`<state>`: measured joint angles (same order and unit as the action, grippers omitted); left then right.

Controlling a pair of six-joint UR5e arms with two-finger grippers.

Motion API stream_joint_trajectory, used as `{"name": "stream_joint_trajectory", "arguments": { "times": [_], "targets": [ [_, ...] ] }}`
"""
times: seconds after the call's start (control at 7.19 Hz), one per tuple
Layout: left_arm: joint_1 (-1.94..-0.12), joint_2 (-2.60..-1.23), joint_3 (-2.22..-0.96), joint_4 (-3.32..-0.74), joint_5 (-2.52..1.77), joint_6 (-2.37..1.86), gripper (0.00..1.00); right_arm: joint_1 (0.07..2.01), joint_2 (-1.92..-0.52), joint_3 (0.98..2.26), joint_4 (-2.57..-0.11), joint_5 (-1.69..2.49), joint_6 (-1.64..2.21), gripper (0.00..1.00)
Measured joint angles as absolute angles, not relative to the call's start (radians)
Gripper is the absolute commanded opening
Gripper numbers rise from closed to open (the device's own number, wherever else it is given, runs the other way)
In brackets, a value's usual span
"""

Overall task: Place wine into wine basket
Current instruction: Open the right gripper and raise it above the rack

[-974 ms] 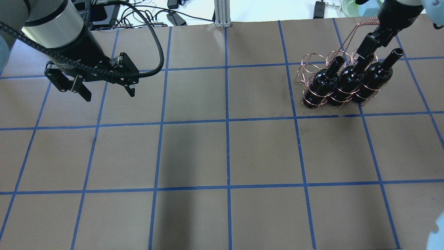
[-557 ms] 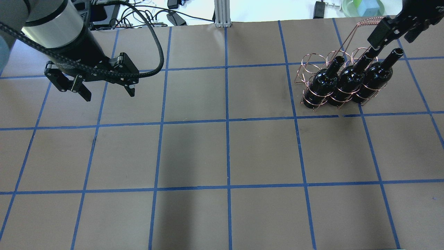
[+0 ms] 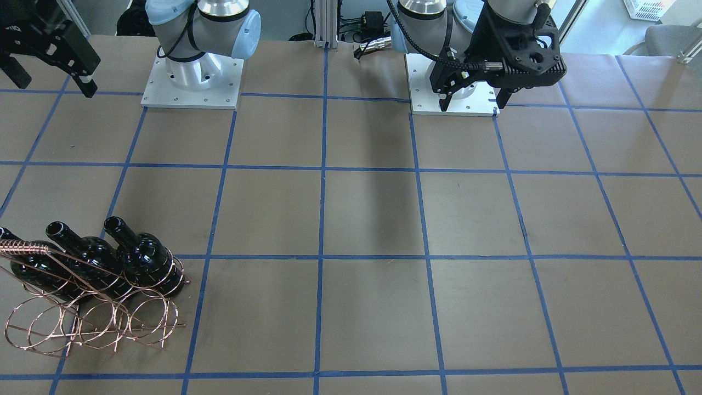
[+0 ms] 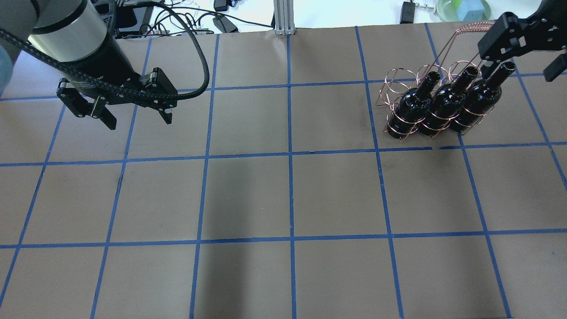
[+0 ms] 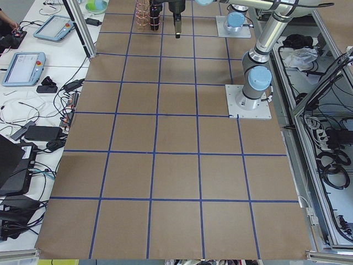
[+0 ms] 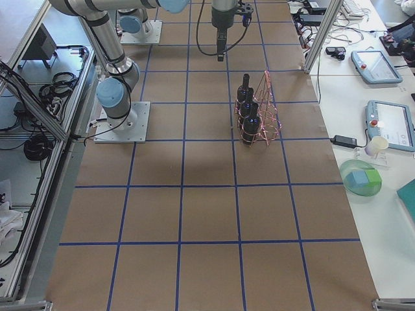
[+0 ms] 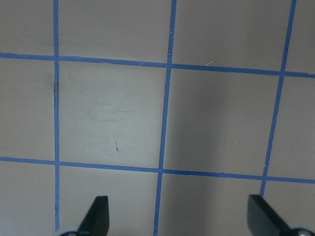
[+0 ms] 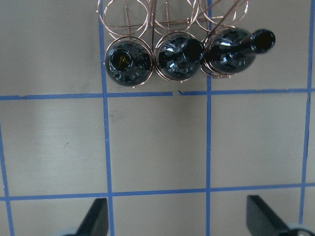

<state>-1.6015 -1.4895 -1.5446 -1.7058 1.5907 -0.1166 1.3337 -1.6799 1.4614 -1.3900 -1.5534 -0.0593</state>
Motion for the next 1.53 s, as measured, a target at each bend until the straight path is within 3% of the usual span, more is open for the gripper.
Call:
{"name": "stream_joint_trajectory", "arguments": {
  "times": [0.83, 1.53],
  "targets": [
    [-1.601, -1.489, -1.545, -1.706, 1.591, -0.114, 1.0, 1.55, -1.663, 1.55, -1.551, -1.546, 0.145, 1.0],
    [-1.6, -1.488, -1.545, -1.705, 1.592, -0.109, 1.0, 1.587, -1.642, 1.569, -1.564, -1.58, 0.137, 1.0]
  ]
}}
